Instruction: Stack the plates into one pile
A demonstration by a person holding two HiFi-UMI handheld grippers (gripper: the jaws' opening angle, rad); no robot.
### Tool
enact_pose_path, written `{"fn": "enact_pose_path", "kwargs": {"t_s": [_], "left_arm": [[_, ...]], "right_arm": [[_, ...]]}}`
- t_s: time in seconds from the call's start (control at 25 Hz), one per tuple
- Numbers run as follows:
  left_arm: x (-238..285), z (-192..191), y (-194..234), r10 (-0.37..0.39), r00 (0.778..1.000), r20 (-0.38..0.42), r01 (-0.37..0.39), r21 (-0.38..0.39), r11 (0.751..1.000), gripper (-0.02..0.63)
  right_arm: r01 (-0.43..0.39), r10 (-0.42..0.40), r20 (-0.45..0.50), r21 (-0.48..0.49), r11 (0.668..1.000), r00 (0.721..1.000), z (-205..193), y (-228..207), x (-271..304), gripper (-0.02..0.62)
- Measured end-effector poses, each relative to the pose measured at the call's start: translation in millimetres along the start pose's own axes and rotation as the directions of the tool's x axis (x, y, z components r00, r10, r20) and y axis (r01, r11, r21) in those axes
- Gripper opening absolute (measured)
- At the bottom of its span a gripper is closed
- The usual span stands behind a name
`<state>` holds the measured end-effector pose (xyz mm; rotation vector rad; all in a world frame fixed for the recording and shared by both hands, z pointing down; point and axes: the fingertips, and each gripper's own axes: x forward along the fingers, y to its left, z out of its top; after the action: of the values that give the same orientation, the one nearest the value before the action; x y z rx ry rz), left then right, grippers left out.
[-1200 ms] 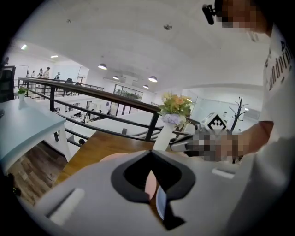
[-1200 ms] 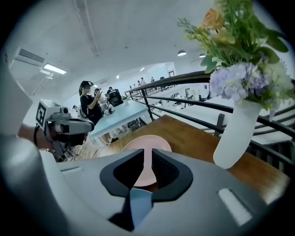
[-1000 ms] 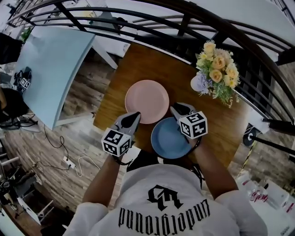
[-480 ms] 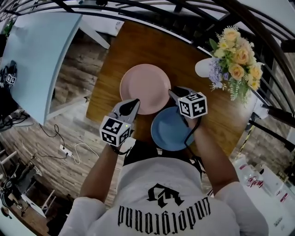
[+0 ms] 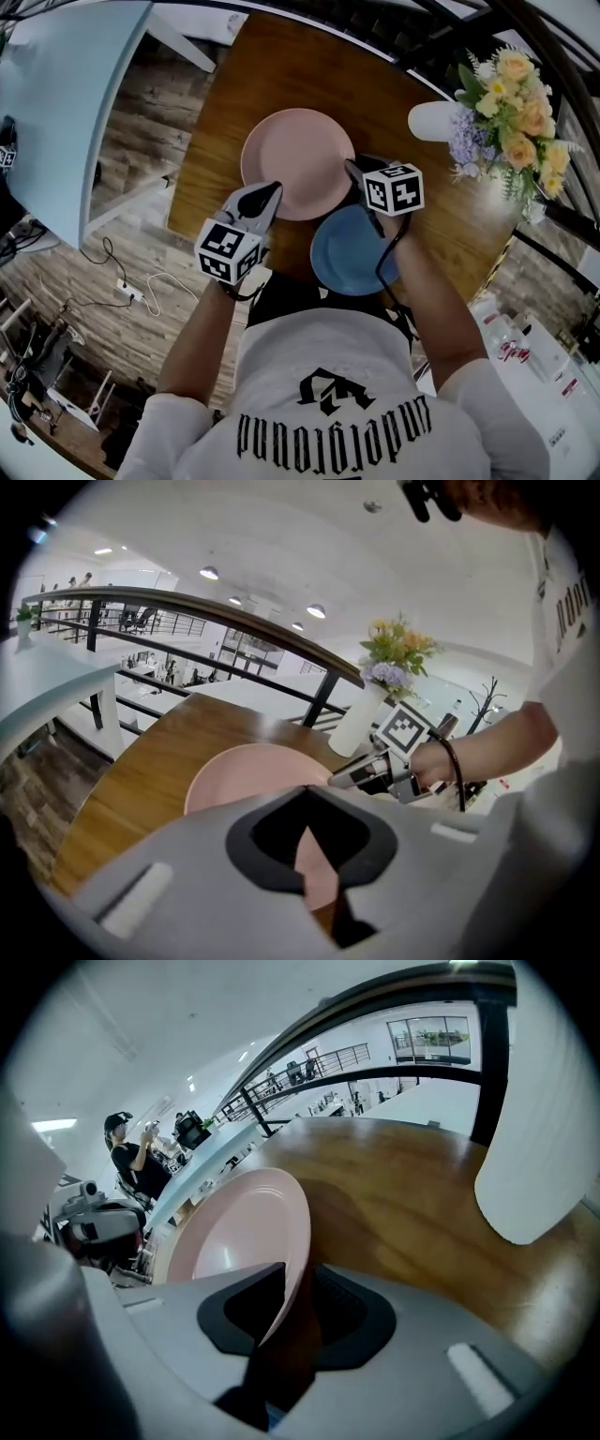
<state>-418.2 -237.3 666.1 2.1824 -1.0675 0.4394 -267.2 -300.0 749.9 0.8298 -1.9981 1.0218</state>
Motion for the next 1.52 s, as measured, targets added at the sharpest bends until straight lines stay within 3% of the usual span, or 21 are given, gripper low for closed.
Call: {"fn": "enact_pose_path", "kwargs": {"t_s": [0.36, 0.88, 1.2, 1.52], "left_arm": [[0.6, 0.4, 9.2, -0.017, 1.000, -0.006, 0.017, -0.004, 1.000, 0.046], [-4.7, 4.3, 3.9, -0.031, 0.999, -0.007, 0.031, 0.019, 0.999, 0.046], [-11.1, 10.2, -27.4, -0.045, 0.999, 0.009, 0.045, 0.035, 0.998, 0.046], [-11.8, 17.8, -82.0, -0.058, 0.998, 0.040, 0.055, 0.059, 0.997, 0.046]], "right_arm": [[-0.003, 0.001, 0.034, 0.079, 0.997, 0.999, 11.5, 3.0, 10.6, 0.021], [-0.034, 0.011, 0.134, 0.167, 0.985, 0.991, 29.3, 13.4, -7.6, 0.021], [-0.078, 0.030, 0.227, 0.205, 0.976, 0.973, 33.4, 15.1, -56.6, 0.020], [-0.080, 0.025, 0.279, 0.187, 0.979, 0.960, 3.9, 6.3, -118.2, 0.021]]}}
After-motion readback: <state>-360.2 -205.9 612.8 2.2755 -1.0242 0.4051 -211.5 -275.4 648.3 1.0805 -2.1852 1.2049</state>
